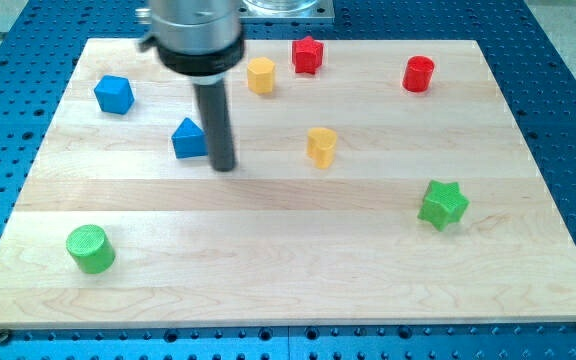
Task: Place the blue triangle vertically above the red circle
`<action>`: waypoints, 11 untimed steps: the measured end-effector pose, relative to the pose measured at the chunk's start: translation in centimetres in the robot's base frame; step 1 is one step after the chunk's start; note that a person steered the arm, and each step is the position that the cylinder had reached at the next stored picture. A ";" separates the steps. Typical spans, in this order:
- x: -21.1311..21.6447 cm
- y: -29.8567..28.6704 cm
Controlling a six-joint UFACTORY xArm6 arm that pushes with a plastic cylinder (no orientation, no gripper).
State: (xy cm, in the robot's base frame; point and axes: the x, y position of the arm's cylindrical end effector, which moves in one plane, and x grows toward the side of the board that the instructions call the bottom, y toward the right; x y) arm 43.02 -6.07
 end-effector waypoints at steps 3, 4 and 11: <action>-0.8 -6.4; -0.9 -10.9; -9.7 -12.2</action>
State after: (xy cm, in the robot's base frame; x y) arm 33.35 -18.30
